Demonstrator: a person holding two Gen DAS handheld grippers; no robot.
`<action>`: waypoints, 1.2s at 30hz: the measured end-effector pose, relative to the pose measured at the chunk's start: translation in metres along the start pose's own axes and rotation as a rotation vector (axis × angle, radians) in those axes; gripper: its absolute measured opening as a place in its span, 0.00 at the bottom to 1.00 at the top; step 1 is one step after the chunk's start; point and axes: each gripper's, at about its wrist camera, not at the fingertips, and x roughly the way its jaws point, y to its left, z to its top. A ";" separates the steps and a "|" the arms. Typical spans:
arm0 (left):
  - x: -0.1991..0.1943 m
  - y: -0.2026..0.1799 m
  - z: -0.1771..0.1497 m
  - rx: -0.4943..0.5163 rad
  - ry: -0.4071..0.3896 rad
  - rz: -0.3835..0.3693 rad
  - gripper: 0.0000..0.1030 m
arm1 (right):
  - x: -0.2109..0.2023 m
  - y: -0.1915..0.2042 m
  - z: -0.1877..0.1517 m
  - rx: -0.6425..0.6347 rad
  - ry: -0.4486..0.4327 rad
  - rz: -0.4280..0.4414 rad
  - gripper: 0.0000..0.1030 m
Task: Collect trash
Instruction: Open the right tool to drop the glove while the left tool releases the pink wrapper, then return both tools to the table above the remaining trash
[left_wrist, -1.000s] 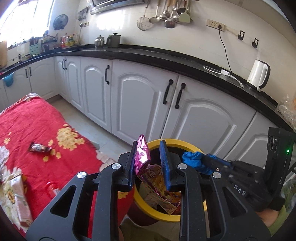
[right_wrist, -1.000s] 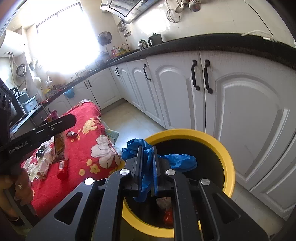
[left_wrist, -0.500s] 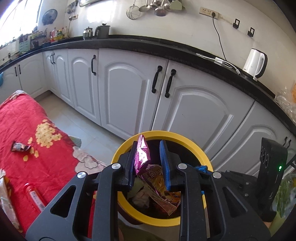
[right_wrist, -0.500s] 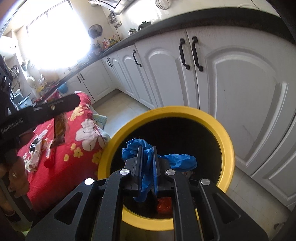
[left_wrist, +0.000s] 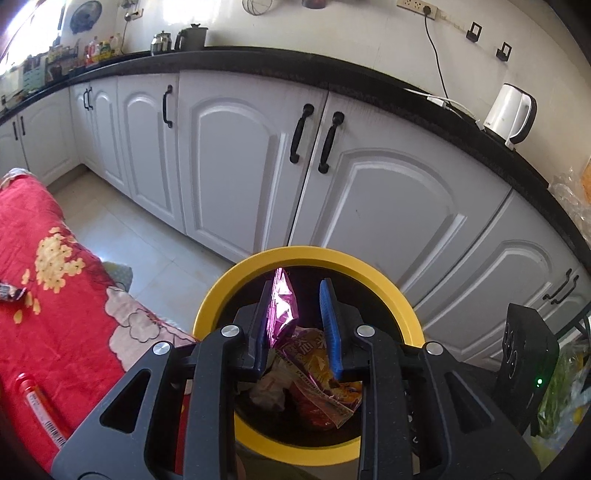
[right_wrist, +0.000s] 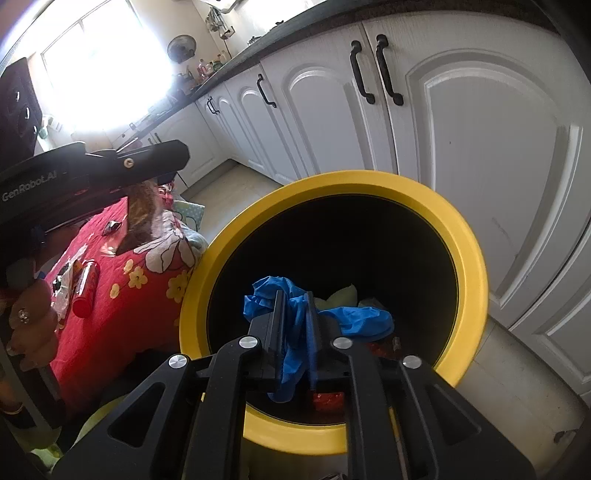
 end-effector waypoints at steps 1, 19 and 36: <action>0.002 0.000 0.000 -0.001 0.004 0.001 0.18 | 0.000 0.000 0.000 0.003 0.000 0.000 0.11; -0.001 0.010 -0.003 -0.045 0.008 0.011 0.51 | -0.022 -0.006 0.003 0.025 -0.050 -0.056 0.55; -0.048 0.036 -0.011 -0.083 -0.043 0.085 0.89 | -0.047 0.019 0.014 -0.016 -0.111 -0.070 0.76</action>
